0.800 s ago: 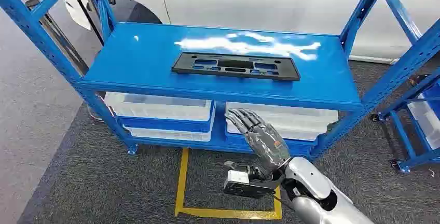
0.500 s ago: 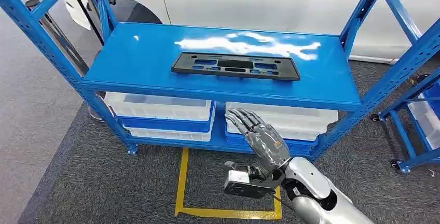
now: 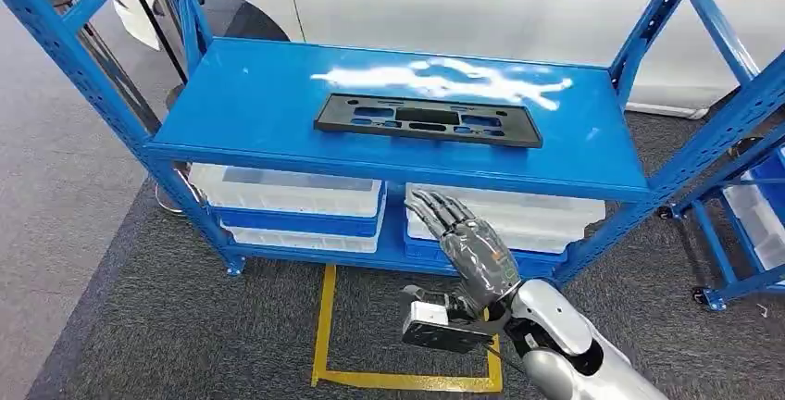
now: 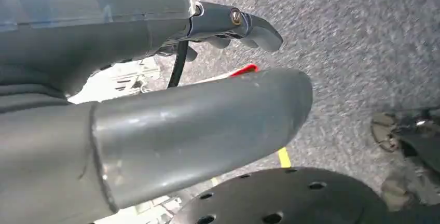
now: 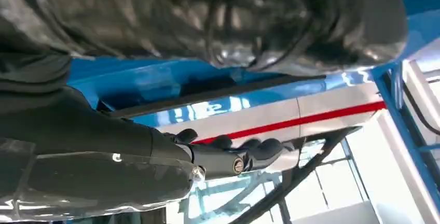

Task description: Take the parts from the cabinet and place them on the table.

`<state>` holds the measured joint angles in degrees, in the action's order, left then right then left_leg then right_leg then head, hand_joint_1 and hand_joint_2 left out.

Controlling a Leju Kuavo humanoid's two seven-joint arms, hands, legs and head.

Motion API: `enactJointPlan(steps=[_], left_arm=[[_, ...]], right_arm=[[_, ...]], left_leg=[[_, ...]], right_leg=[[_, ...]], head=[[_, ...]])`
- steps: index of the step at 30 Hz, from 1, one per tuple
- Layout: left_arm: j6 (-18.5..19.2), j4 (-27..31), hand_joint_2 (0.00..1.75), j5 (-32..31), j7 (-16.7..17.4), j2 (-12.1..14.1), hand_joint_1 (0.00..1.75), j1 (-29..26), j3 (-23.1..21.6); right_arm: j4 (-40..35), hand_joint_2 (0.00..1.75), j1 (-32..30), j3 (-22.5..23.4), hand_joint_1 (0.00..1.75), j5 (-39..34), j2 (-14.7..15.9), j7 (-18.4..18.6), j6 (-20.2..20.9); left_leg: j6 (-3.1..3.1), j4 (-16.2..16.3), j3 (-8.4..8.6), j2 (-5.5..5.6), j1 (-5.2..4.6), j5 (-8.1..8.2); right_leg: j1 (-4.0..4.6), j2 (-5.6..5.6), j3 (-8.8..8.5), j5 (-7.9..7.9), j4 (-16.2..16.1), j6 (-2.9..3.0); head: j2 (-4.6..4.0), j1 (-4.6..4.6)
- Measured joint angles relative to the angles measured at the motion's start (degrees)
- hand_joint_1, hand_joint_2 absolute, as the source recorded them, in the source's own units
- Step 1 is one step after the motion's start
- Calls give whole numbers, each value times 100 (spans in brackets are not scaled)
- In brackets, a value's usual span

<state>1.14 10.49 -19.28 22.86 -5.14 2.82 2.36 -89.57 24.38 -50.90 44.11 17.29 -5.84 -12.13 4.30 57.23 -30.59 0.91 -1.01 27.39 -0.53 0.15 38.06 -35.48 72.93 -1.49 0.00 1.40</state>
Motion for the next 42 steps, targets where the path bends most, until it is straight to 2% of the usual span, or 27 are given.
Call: enactJointPlan(steps=[1, 2, 3, 5, 7, 10, 11, 12, 15, 16, 17, 18, 20, 21, 22, 23, 27, 28, 30, 31, 32, 34, 36, 37, 40, 41, 42], left_arm=[[0, 0, 0, 2, 4, 0, 0, 0, 0], [0, 0, 0, 2, 7, 0, 0, -3, 0], [2, -2, 0, 2, 7, 0, 0, -5, 0], [2, -4, 0, 2, 9, 0, 0, -3, 0], [4, -24, 0, 2, 9, -11, 0, 20, 0], [0, -28, 0, 0, 15, -13, 0, 33, 0], [-2, -28, 0, 0, 18, -7, 0, 45, 0], [-7, -28, 0, 0, 22, -4, 0, 45, 0], [-7, -28, 0, -2, 24, -4, 0, 46, 0], [-7, -28, 0, -2, 24, -4, 0, 41, 0], [-7, -28, 0, -2, 24, -4, 0, 29, 0], [-7, -31, 0, -4, 24, -4, 0, 23, 0], [-7, -31, 0, -4, 33, -4, 0, 24, 0], [-7, -33, 0, -4, 39, -4, 0, 22, 0], [-2, -50, 0, -4, 44, -15, 0, 22, 0], [-4, -50, 0, -4, 42, -15, 0, 53, 0], [-9, -50, 0, -7, 59, -13, 0, 36, 4], [-7, -52, 0, -5, 63, -13, 0, 34, 7], [-2, -52, 0, -7, 74, -13, 0, 42, 7], [0, -52, 0, -7, 74, -13, 0, 42, 7], [0, -52, 0, -9, 77, -13, 0, 40, 7], [0, -52, 0, -9, 81, -13, 0, 37, 7], [0, -52, 0, -20, 83, -20, 0, 43, 7], [0, -55, 0, -35, 83, -42, 0, 44, 9], [0, -55, 0, -59, 83, -39, 0, 59, 9], [0, -55, 0, -72, 83, -42, 0, 62, 9], [4, -55, 0, -83, 83, -31, 0, 58, 9]], right_arm=[[9, 0, -26, 0, 0, 0, 15, 0, 0], [15, 0, -40, 0, 0, 0, 33, 2, 0], [17, 0, -42, 0, 0, 0, 46, 2, -2], [20, 0, -41, 4, 0, -2, 68, 0, -2], [28, 0, -46, 11, 0, -4, 81, 2, -4], [28, 0, -45, 35, 0, -4, 92, 2, -17], [28, 0, -52, 44, 0, -4, 96, 7, -24], [28, 0, -56, 66, 0, 15, 103, 9, -42], [28, 0, -65, 87, 0, 50, 105, 20, -77], [28, 0, -79, 87, 0, 70, 107, 20, -79], [33, 0, -91, 87, 0, 98, 107, 20, -85], [39, 0, -99, 87, 0, 112, 107, 24, -90], [44, 0, -100, 87, 0, 111, 107, 37, -98], [44, 0, -100, 92, 0, 111, 107, 37, -103], [46, 0, -98, 96, 0, 109, 109, 35, -107], [44, 0, -106, 105, 0, 107, 111, 35, -112], [26, 0, -106, 120, 0, 33, 125, 15, -87], [20, 0, -100, 131, 0, -39, 129, 2, -68], [7, 0, -112, 138, 0, -131, 131, -26, -18], [7, 0, -124, 138, 0, -144, 131, -35, -11], [7, 0, -134, 138, 0, -157, 131, -44, -2], [2, 0, -137, 140, 0, -184, 138, -55, 0], [2, 0, -133, 179, 0, -188, 142, -61, 0], [4, 0, -127, 197, 0, -190, 149, -59, 0], [13, 0, -101, 276, 0, -225, 177, -42, 15], [13, 0, -91, 312, 0, -232, 186, -42, 22], [17, 0, -90, 341, 0, -236, 186, -39, 35]], left_leg=[[6, 5, 8, 2, 0, 17], [0, 9, 31, 10, -1, 36], [-6, 13, 74, 14, -1, 69], [-36, 26, 191, 18, -8, 158], [-93, 66, 200, 17, -33, 227], [-169, 7, 185, 5, 0, 242], [-209, 5, 203, -4, -51, 289], [-260, 131, 180, -23, -21, 350], [-392, 1398, -566, -35, 91, 816], [-430, 1738, -810, -38, 131, 861], [-469, 1828, -943, -43, 169, 748], [-512, 1624, -923, -48, 206, 492], [-597, 662, -590, -65, 278, -201], [-644, 331, -484, -77, 307, -311], [-627, 278, -418, -66, 227, -218], [-491, 282, -443, -61, 254, -166], [-291, 225, -402, -57, 244, -150], [-256, 219, -393, -57, 232, -138], [-203, 220, -389, -57, 199, -118], [-182, 221, -383, -57, 171, -104], [-159, 221, -362, -55, 140, -89], [-123, 220, -296, -44, 73, -52], [-105, 213, -199, -36, 18, 3], [-122, 209, -199, -40, -9, 21], [-178, 174, -204, -44, 35, 27], [-208, 146, -167, -45, 15, 33], [-231, 200, -169, -51, 14, 84]], right_leg=[[0, 0, 226, -2, 285, -5], [-4, -1, 316, 155, 283, -2], [-6, 0, 269, 459, 16, 11], [12, 1, -81, 1141, -954, 82], [71, 4, -224, 1159, -1301, 153], [90, 19, -261, 1056, -1390, 188], [-7, 19, -344, 1071, -1487, 196], [-15, 9, -414, 1068, -1549, 205], [-49, -31, -495, 1003, -1560, 241], [-63, -33, -517, 976, -1557, 224], [-85, -30, -549, 947, -1554, 205], [-115, -23, -596, 911, -1548, 173], [-186, -11, -690, 810, -1496, 82], [-196, -11, -692, 753, -1454, 25], [-144, 7, -666, 719, -1402, -34], [-137, 7, -640, 726, -1410, -60], [-181, -15, -679, 640, -1365, -137], [-173, -17, -525, 481, -1078, -125], [-126, -16, 18, 80, -111, -111], [-106, -15, 254, -15, 269, -97], [-82, -16, 394, 34, 427, -70], [-10, -13, 267, 485, -33, 52], [126, 1, -162, 1090, -1099, 291], [133, -18, -229, 987, -1170, 380], [171, -8, -271, 987, -1329, 369], [153, -3, -314, 1009, -1422, 369], [64, -31, -421, 1056, -1541, 311]], head=[[0, -2], [0, -2], [0, -2], [2, -4], [0, 13], [0, 11], [0, 26], [0, 13], [0, 37], [0, 33], [0, 35], [0, 35], [0, 37], [0, 35], [0, 64], [0, 55], [0, 30], [0, 29], [0, 26], [0, 24], [0, 26], [0, 26], [0, 26], [0, 46], [0, 33], [0, 42], [0, 35]])
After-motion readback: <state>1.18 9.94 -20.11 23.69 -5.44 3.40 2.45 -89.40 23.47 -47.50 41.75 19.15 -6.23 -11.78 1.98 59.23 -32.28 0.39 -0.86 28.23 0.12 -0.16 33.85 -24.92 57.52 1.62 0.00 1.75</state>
